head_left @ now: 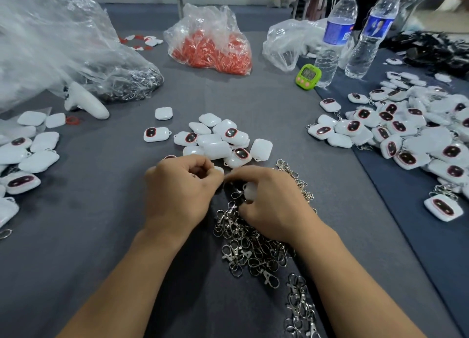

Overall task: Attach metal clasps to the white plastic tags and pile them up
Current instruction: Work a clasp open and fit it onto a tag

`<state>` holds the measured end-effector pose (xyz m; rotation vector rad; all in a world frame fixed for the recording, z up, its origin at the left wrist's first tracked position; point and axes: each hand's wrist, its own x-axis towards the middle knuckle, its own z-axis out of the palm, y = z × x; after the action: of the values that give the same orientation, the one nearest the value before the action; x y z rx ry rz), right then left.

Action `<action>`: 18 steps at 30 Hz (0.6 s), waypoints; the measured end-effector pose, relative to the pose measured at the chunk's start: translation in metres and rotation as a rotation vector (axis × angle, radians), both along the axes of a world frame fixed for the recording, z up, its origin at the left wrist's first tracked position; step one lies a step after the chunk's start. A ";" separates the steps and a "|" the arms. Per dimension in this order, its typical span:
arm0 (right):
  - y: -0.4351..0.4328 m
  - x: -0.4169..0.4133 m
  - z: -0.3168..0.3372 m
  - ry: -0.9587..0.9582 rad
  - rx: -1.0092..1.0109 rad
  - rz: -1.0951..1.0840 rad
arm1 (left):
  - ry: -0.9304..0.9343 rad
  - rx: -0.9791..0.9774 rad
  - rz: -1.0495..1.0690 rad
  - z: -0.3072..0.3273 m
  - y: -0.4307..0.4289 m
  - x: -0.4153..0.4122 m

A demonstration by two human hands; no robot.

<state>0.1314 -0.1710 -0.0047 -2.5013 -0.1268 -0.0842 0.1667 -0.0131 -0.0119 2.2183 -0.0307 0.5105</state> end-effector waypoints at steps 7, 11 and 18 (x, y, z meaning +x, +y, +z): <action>-0.022 -0.004 0.008 0.089 0.074 0.030 | 0.079 0.161 -0.180 -0.004 -0.003 -0.002; -0.020 -0.002 0.000 -0.100 0.217 -0.176 | 0.088 0.269 -0.113 -0.004 -0.002 0.001; -0.019 0.000 0.001 -0.195 0.445 -0.299 | -0.090 0.458 -0.045 -0.004 -0.002 -0.007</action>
<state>0.1315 -0.1898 -0.0040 -2.0450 0.1708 -0.4320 0.1598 -0.0148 -0.0159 2.6294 -0.2685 0.6262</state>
